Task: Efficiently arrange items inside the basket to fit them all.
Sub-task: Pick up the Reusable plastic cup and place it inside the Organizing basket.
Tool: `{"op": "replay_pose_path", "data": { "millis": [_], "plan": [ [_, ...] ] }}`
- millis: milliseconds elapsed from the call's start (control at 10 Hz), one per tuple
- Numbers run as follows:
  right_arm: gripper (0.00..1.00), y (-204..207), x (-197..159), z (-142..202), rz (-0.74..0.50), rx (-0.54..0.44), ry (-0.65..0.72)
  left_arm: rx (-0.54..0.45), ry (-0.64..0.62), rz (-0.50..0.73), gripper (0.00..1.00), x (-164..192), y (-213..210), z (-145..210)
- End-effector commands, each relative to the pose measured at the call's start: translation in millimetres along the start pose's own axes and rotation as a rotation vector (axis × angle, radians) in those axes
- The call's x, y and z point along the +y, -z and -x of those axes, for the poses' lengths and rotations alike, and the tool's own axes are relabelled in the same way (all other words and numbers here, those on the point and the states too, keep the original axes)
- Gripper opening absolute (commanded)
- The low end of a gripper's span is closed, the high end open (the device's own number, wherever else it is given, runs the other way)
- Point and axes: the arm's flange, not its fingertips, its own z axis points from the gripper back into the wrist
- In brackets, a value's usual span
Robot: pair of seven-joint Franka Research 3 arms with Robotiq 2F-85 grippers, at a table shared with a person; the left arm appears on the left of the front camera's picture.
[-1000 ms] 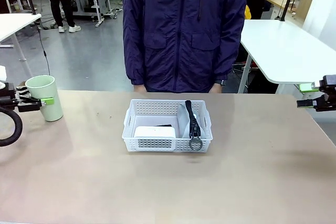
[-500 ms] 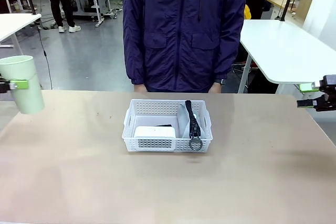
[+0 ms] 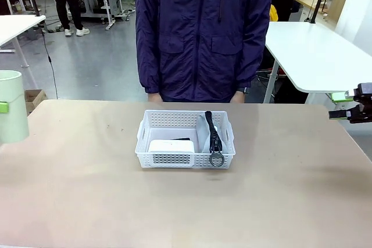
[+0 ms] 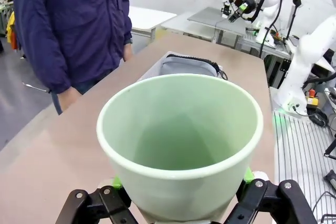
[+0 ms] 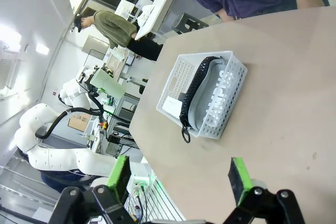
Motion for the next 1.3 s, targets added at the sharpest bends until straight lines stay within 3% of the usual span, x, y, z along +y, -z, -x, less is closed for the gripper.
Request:
{"op": "replay_pose_path", "data": {
  "millis": [0,100,200,500,800,1000,1200],
  "plan": [
    [1.00,-1.7,0.7,1.6,0.000,0.009,-0.008,-0.004,0.003,0.003,0.00,7.2,8.9,-6.9],
    [1.00,-1.7,0.7,1.6,0.000,0.009,-0.008,-0.004,0.003,0.003,0.00,7.2,8.9,-6.9],
    [1.00,-1.7,0.7,1.6,0.000,0.009,-0.008,0.004,0.002,0.008,0.88,2.2,5.4,-1.1],
    [1.00,-1.7,0.7,1.6,0.000,0.009,-0.008,0.339,0.212,0.182,0.88,-13.0,131.7,-123.4],
    [1.00,-1.7,0.7,1.6,0.000,0.009,-0.008,0.673,0.239,0.273,0.88,20.2,249.8,-200.5],
    [1.00,-1.7,0.7,1.6,0.000,0.009,-0.008,0.828,0.287,0.311,0.88,25.4,334.9,-213.4],
    [1.00,-1.7,0.7,1.6,0.000,0.009,-0.008,0.988,0.346,0.292,0.88,28.9,411.1,-203.8]
  ]
}}
